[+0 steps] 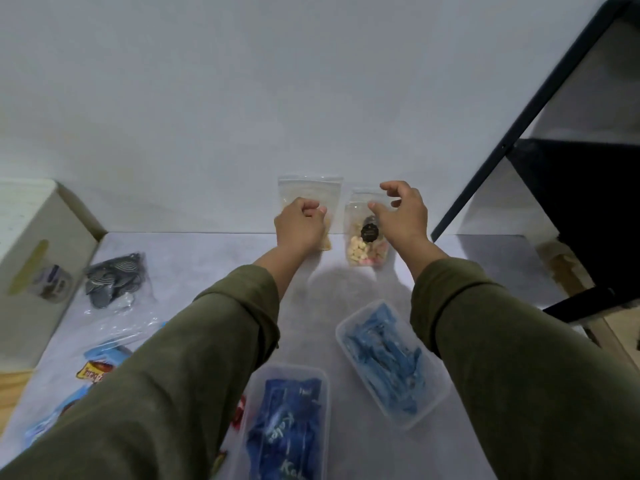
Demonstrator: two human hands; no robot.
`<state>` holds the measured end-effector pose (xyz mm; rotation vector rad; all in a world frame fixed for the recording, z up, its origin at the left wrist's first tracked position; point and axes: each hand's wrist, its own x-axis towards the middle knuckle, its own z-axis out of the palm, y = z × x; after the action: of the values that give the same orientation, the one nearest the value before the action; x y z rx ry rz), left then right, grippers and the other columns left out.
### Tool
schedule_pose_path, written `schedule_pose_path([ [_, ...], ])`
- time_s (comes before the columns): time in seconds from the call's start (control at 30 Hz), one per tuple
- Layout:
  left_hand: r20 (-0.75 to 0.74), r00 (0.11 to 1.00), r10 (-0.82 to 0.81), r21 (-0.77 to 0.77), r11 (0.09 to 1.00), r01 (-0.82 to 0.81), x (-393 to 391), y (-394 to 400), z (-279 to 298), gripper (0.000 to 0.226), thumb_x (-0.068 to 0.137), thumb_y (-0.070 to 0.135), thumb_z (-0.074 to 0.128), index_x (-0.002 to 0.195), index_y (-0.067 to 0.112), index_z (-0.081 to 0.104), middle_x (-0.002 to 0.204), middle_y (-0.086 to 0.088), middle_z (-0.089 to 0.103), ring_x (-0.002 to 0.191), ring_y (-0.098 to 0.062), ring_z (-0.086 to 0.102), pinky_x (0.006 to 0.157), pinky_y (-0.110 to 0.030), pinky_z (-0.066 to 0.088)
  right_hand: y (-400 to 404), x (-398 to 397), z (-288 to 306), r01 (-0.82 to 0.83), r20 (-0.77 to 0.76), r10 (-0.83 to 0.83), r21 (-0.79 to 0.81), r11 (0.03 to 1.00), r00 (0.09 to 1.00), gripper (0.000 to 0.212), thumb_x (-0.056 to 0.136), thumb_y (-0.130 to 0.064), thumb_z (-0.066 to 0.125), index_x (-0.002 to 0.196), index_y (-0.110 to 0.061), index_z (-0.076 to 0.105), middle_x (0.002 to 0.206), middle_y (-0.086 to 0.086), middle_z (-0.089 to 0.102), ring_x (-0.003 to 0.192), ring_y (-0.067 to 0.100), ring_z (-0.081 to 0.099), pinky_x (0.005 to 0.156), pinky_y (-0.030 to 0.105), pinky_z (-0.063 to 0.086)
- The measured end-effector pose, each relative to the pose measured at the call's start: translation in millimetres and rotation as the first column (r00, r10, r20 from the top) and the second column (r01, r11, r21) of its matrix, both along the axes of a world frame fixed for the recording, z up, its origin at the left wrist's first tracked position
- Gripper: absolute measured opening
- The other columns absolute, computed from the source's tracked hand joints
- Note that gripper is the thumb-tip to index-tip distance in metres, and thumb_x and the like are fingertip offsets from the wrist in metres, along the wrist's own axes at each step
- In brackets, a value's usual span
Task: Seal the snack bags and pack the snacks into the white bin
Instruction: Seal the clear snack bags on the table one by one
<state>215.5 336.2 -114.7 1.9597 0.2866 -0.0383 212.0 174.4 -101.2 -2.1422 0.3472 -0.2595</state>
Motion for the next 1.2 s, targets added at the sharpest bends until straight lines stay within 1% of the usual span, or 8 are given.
schedule_pose_path([
  [0.13,0.038,0.999,-0.001,0.057,0.998,-0.001,-17,55,21,0.026,0.092,0.027,0.056,0.114,0.014,0.062,0.111,-0.002,0.064,0.103,-0.015,0.057,0.095,-0.024,0.042,53,-13,15,-0.058,0.03,0.058,0.015,0.998,0.998,0.032,0.085,-0.022,0.066,0.116,-0.022,0.057,0.118,0.0,0.052,0.098,0.011,0.049,0.083,0.021,0.037],
  [0.23,0.048,0.999,0.014,0.063,0.998,-0.017,-31,106,29,0.026,0.093,0.028,0.055,0.115,0.014,0.061,0.108,0.0,0.063,0.094,-0.012,0.054,0.085,-0.019,0.039,99,-25,20,-0.089,0.049,0.088,0.009,0.996,0.995,0.033,0.084,-0.021,0.068,0.115,-0.021,0.058,0.117,0.003,0.053,0.095,0.013,0.049,0.082,0.022,0.038],
  [0.4,0.027,0.999,0.03,0.134,0.99,-0.033,-59,201,27,0.027,0.092,0.028,0.056,0.114,0.013,0.062,0.11,-0.002,0.065,0.106,-0.018,0.057,0.089,-0.02,0.038,188,-51,9,-0.154,-0.001,0.155,0.057,0.986,0.988,0.034,0.083,-0.021,0.069,0.115,-0.02,0.058,0.114,0.004,0.055,0.093,0.016,0.051,0.083,0.024,0.041],
  [0.6,-0.085,0.996,-0.004,0.269,0.963,0.027,-92,291,-13,0.032,0.091,0.032,0.057,0.117,0.013,0.061,0.118,-0.004,0.064,0.112,-0.021,0.056,0.091,-0.023,0.038,277,-89,-26,-0.319,-0.094,0.325,0.076,0.945,0.941,0.037,0.081,-0.021,0.071,0.115,-0.021,0.058,0.11,0.006,0.058,0.094,0.016,0.051,0.08,0.024,0.04],
  [0.8,-0.223,0.974,0.031,0.404,0.913,0.063,-115,331,-65,0.037,0.083,0.041,0.063,0.116,0.026,0.062,0.127,-0.008,0.056,0.115,-0.029,0.053,0.099,-0.04,0.044,319,-109,-70,-0.469,-0.253,0.456,0.011,0.883,0.853,0.043,0.078,-0.023,0.073,0.118,-0.026,0.057,0.11,0.004,0.059,0.095,0.015,0.052,0.079,0.025,0.04],
  [0.97,-0.28,0.956,0.092,0.431,0.901,0.039,-130,340,-95,0.035,0.086,0.038,0.061,0.119,0.025,0.057,0.129,-0.015,0.044,0.109,-0.03,0.055,0.093,-0.032,0.042,333,-112,-106,-0.556,-0.32,0.496,-0.13,0.821,0.807,0.046,0.074,-0.027,0.077,0.117,-0.027,0.058,0.111,0.005,0.065,0.104,0.021,0.059,0.091,0.037,0.048],
  [1.13,-0.198,0.971,0.131,0.442,0.897,-0.031,-134,346,-112,0.029,0.091,0.033,0.057,0.118,0.023,0.058,0.13,-0.012,0.043,0.111,-0.027,0.052,0.068,-0.014,0.036,339,-112,-124,-0.562,-0.352,0.482,-0.171,0.809,0.802,0.041,0.077,-0.022,0.073,0.115,-0.029,0.06,0.105,0.004,0.064,0.106,0.025,0.054,0.097,0.046,0.043],
  [1.2,-0.14,0.981,0.134,0.448,0.892,-0.058,-134,347,-112,0.025,0.09,0.032,0.058,0.112,0.021,0.062,0.128,-0.013,0.046,0.115,-0.026,0.049,0.07,-0.015,0.038,341,-110,-126,-0.551,-0.346,0.466,-0.206,0.809,0.814,0.037,0.08,-0.019,0.07,0.115,-0.028,0.061,0.105,0.003,0.065,0.108,0.026,0.052,0.098,0.045,0.042],
])
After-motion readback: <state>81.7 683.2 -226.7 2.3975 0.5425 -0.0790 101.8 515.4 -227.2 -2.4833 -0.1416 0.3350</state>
